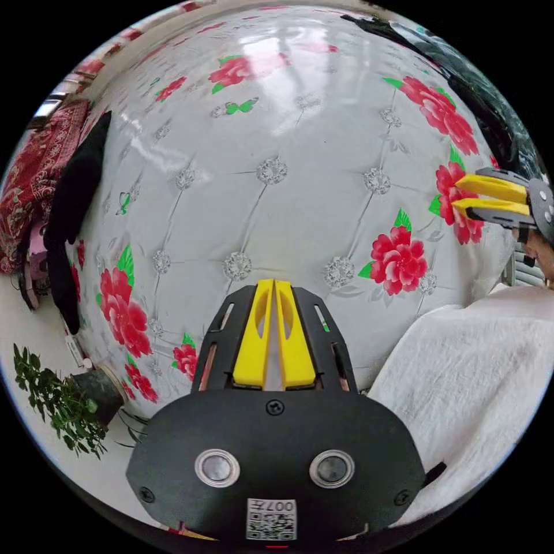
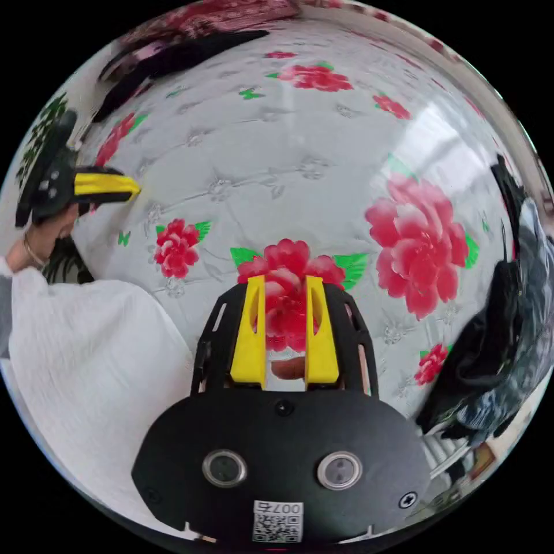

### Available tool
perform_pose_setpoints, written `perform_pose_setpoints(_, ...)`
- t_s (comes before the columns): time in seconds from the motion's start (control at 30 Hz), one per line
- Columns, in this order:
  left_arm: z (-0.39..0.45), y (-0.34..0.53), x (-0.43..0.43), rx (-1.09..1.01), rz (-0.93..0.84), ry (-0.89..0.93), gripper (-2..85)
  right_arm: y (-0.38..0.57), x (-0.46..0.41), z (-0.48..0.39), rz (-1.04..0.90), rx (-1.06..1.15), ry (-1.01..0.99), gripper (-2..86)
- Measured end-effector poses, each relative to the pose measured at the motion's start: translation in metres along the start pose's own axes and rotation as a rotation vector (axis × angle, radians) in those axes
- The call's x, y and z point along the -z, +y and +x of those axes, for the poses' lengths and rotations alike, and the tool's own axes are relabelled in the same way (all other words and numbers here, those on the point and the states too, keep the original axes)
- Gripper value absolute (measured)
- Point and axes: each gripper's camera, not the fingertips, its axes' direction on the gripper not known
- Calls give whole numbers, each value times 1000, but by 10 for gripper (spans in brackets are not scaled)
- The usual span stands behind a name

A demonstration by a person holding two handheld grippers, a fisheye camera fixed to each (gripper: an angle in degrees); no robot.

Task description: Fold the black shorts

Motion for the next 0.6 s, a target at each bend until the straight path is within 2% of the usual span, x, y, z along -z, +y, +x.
perform_pose_setpoints(0.03,1,-1,0,-13,-5,-9,-9,6,5,18,25,-68,14,106)
perform_pose_setpoints(0.1,4,-8,2,-58,-32,-35,-9,48,27,103,178,-365,39,113)
perform_pose_setpoints(0.2,3,-18,1,-81,-81,-42,-10,105,37,204,208,-673,74,110)
perform_pose_setpoints(0.33,-1,-21,-2,-99,-104,-35,-9,137,7,267,60,-753,95,99)
perform_pose_setpoints(0.37,-4,-20,-3,-90,-99,-26,-9,144,-5,274,52,-729,44,94)
perform_pose_setpoints(0.4,-7,-17,-4,-70,-88,-13,-9,158,-3,281,129,-790,5,86)
perform_pose_setpoints(0.5,-13,-7,-9,-45,-47,1,-9,175,-5,292,168,-945,-50,51)
perform_pose_setpoints(0.6,-15,3,-15,-46,-16,-5,-9,168,2,264,205,-826,-34,22)
